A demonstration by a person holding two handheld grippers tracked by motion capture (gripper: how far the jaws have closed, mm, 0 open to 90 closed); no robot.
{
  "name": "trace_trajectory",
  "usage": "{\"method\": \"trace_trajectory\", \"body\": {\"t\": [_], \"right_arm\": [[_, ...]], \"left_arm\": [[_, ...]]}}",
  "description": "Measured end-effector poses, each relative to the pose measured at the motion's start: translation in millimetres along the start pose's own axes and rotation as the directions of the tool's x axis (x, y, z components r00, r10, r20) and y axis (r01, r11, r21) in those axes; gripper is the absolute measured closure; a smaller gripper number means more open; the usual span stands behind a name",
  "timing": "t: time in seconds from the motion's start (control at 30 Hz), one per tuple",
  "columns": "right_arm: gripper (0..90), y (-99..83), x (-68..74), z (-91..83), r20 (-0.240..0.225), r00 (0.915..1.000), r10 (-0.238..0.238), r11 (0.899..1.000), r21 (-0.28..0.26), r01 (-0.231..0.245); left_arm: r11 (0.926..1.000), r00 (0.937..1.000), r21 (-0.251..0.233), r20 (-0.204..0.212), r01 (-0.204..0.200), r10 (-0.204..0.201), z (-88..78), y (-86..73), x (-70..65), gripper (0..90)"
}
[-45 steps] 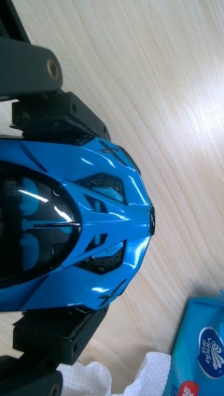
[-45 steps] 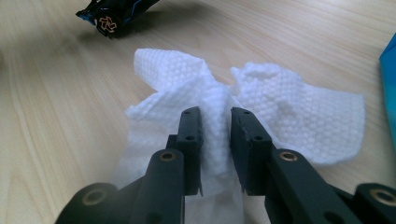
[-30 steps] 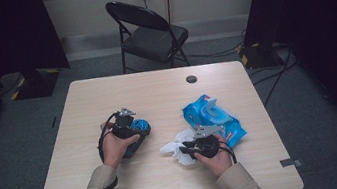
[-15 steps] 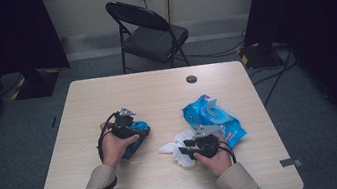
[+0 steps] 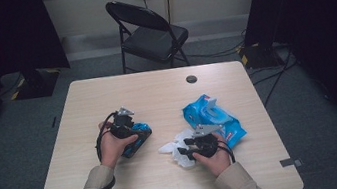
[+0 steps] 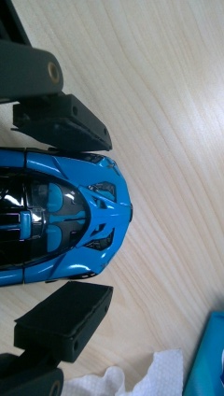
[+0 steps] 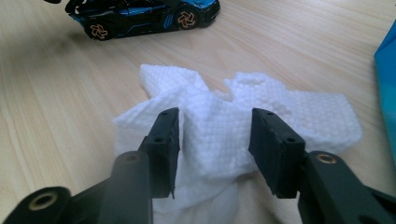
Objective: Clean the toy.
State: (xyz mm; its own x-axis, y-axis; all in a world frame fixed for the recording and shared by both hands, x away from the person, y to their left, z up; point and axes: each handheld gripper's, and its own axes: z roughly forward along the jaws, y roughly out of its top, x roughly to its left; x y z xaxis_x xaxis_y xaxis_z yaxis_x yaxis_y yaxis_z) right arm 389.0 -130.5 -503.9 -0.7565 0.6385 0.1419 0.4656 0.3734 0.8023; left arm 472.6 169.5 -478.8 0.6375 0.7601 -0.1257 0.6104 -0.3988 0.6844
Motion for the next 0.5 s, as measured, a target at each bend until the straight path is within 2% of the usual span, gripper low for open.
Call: {"method": "trace_trajectory", "body": {"t": [0.3, 0.5], "right_arm": [[41.0, 3.3, -0.2, 2.1, 0.005, 1.0000, 0.001, 1.000, 0.000, -0.001], [34.1, 5.9, -1.3, 0.7, 0.033, 0.9994, 0.010, 1.000, -0.006, -0.009]], "left_arm": [[0.9999, 1.0000, 0.009, -0.001, -0.008, 0.008, -3.2, -0.2, -0.7, 22.5], [0.9999, 0.9999, 0.000, 0.004, -0.016, 0.016, -10.3, 1.9, -1.6, 19.8]]}}
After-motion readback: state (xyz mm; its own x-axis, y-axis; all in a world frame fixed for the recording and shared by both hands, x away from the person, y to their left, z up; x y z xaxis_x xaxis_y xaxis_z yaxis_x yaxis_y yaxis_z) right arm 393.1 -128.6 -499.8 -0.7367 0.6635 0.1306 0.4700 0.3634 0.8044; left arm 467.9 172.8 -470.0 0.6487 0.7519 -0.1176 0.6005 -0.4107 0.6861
